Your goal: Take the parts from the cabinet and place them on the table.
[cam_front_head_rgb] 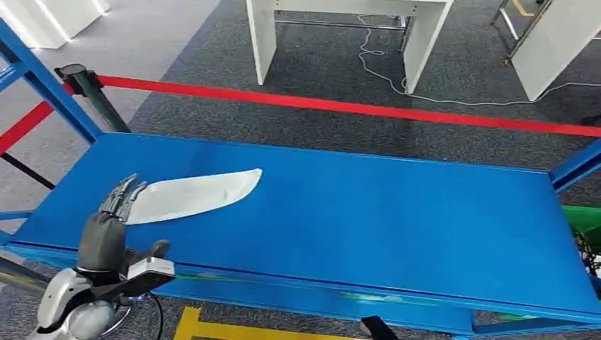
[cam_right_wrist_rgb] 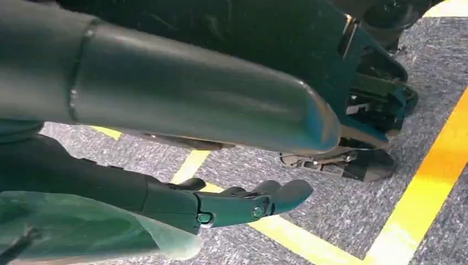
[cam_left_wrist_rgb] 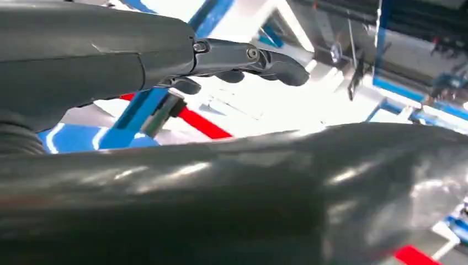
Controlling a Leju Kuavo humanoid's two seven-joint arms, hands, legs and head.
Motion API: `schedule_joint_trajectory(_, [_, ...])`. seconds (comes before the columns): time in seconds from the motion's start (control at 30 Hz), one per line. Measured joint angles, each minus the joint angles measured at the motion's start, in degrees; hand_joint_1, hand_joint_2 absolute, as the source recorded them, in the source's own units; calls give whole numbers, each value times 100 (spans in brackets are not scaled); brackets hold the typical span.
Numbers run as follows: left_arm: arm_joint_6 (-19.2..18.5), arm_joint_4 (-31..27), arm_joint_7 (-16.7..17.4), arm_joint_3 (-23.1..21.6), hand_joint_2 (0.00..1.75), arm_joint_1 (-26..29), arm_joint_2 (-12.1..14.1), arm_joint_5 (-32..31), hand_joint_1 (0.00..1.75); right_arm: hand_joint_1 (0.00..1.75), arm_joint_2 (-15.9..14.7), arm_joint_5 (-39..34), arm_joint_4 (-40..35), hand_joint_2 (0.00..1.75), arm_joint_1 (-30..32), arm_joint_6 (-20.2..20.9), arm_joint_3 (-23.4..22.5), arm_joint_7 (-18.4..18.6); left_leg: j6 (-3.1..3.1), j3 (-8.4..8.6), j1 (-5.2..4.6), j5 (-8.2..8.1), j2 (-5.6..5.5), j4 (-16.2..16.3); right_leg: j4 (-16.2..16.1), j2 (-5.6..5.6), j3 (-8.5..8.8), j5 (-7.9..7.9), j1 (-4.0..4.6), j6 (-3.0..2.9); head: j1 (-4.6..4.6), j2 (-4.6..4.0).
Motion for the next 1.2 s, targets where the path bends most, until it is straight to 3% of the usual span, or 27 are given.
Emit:
schedule_joint_trajectory(0.03, [-74, 83, 68, -61, 0, -84, 2, -28, 0, 0, 0, 9, 0, 0, -10, 9, 7, 20, 20, -6, 4, 7, 1, -1, 276, -4, -130, -190, -2, 18, 24, 0])
schedule_joint_trajectory(0.1, [-244, 309, 194, -159, 0, -230, 39, -103, 0, 0, 0, 39, 0, 0, -14, 31, 41, 37, 33, -21, -1, 8, 9, 0, 1224, -2, -573, -609, -10, 41, 22, 0])
schedule_joint_trajectory(0.13, [-313, 422, 240, -210, 0, -311, 57, -125, 0, 0, 0, 55, 0, 0, -6, 33, 48, 46, 36, -25, -5, 7, 8, 3, 1607, -4, -767, -722, -7, 48, 28, 0])
schedule_joint_trajectory(0.17, [-382, 554, 288, -253, 0, -375, 85, -172, 0, 0, 0, 78, 0, 0, 4, 28, 50, 50, 36, -22, -6, 6, 7, 3, 1715, -2, -835, -689, -7, 46, 26, 0])
schedule_joint_trajectory(0.2, [-408, 645, 315, -277, 0, -423, 92, -210, 0, 0, 0, 92, 0, 0, 5, 20, 52, 50, 36, -16, -7, 5, 4, 3, 1564, -2, -772, -532, -7, 38, 26, 0])
schedule_joint_trajectory(0.23, [-424, 723, 334, -306, 0, -465, 105, -214, 0, 0, 0, 101, -2, 0, 2, 9, 57, 44, 34, -9, -8, 2, 0, 5, 1186, -2, -601, -290, -7, 22, 30, 0])
schedule_joint_trajectory(0.3, [-428, 832, 343, -365, 0, -561, 133, -216, 0, 0, 0, 101, -7, 0, -9, -4, 61, 35, 18, 9, -10, -16, -5, 7, 76, -3, -76, 200, -2, -42, 33, 0])
schedule_joint_trajectory(0.33, [-428, 874, 345, -367, 0, -595, 136, -214, 0, 0, 0, 100, -7, 0, -23, -11, 61, 35, -11, -15, -58, -33, -4, 29, -76, -2, 59, 121, 16, -55, 22, 0])
schedule_joint_trajectory(0.43, [-437, 977, 363, -385, 0, -646, 175, -216, 0, 0, 0, 101, -7, 0, -5, -11, 72, 35, -86, -30, -23, 11, -5, 8, -104, 19, 38, 127, 37, -81, 22, 0])
schedule_joint_trajectory(0.47, [-437, 996, 363, -395, 0, -665, 179, -214, 0, 0, 2, 101, -7, 0, -1, -11, 74, 35, -123, -21, -34, 9, -9, 4, -141, 17, 50, 152, 15, -124, 20, 0])
schedule_joint_trajectory(0.53, [-437, 1020, 363, -417, 0, -697, 199, -216, 0, 0, 2, 103, -9, 0, -16, -22, 77, 33, -183, -129, -16, -240, 0, 293, -194, 1, 87, 178, -20, -200, -20, 0])
schedule_joint_trajectory(0.57, [-437, 1044, 363, -424, 175, -715, 216, -214, 0, 0, 2, 101, -9, 0, -22, -28, 79, 33, -209, -297, -1, -446, 0, 686, -193, 0, 88, 175, -19, -206, -18, 0])
schedule_joint_trajectory(0.63, [-439, 1101, 363, -446, 175, -714, 230, -214, 0, 0, 2, 103, -11, 0, -17, -26, 81, 33, -251, -687, 12, -784, 0, 1530, -190, -3, 89, 171, -15, -212, -15, 0])
schedule_joint_trajectory(0.67, [-452, 1132, 363, -461, 175, -708, 230, -216, 0, 0, 2, 107, -9, 0, -9, -13, 81, 28, -261, -788, 19, -810, 0, 1745, -189, -3, 91, 171, -15, -212, -15, 0])
schedule_joint_trajectory(0.7, [-483, 1156, 369, -472, 175, -710, 234, -225, 0, 0, 2, 116, -9, 0, -8, 17, 81, 15, -263, -749, 27, -677, 1, 1652, -188, -2, 97, 169, -15, -211, -15, 0])
schedule_joint_trajectory(0.73, [-498, 1176, 378, -487, 175, -718, 236, -275, 0, 0, 2, 118, -11, 0, -11, 48, 83, 4, -256, -592, 31, -438, 1, 1307, -184, 2, 104, 167, -16, -210, -15, 0])
schedule_joint_trajectory(0.8, [-511, 1217, 419, -516, 175, -761, 238, -371, 0, 0, 2, 146, -20, 0, -17, 96, 85, -7, -226, -104, 35, 65, 4, 288, -179, 8, 135, 151, -16, -189, -20, 0])
schedule_joint_trajectory(0.83, [-520, 1263, 437, -529, 175, -805, 236, -426, 0, 0, 2, 164, -20, 0, -22, 90, 85, -5, -203, 23, 20, -14, 6, 70, -177, 7, 124, 144, 6, -163, -11, 0])
schedule_joint_trajectory(0.9, [-533, 1384, 444, -553, 175, -894, 238, -544, 0, 0, 2, 210, -20, 0, -42, 52, 87, 28, -171, -12, -2, 3, -8, -6, -165, 1, 75, 166, 22, -102, 7, 0])
schedule_joint_trajectory(0.97, [-529, 1518, 463, -603, 175, -964, 247, -697, 0, 0, 4, 227, -22, 0, -43, 41, 94, 63, -98, -15, -12, 15, -12, -16, -199, -2, 93, 180, 9, -40, -4, 0])
schedule_joint_trajectory(1.0, [-524, 1571, 463, -645, 175, -1018, 243, -756, 0, 0, 4, 245, -22, 0, -51, 41, 98, 76, -37, 8, 39, 58, -3, -76, -171, 1, 36, 127, 1, -11, -4, 0])
schedule_joint_trajectory(1.03, [-518, 1639, 465, -675, 175, -1080, 245, -804, 0, 0, 4, 260, -24, 0, -57, 41, 109, 79, -14, 10, 34, 66, 1, -86, -4, 3, -39, -2, 3, 5, 13, 0])
schedule_joint_trajectory(1.13, [-496, 1860, 494, -737, 175, -1219, 245, -909, 0, 0, 4, 306, -28, 0, -69, 41, 140, 85, 21, -6, 23, 67, 12, -83, 1356, 3, -663, -624, -12, 47, 39, 0])
schedule_joint_trajectory(1.17, [-489, 1929, 507, -776, 175, -1242, 245, -920, 0, 0, 4, 315, -28, 0, -60, 44, 142, 85, 21, -5, 20, 67, 12, -82, 1636, 2, -801, -679, -12, 59, 39, 0])
schedule_joint_trajectory(1.2, [-470, 1974, 507, -798, 175, -1248, 243, -927, 0, 0, 4, 321, -28, 0, -57, 44, 146, 87, 20, -1, 20, 66, 11, -81, 1634, 1, -813, -599, -12, 64, 39, 0])
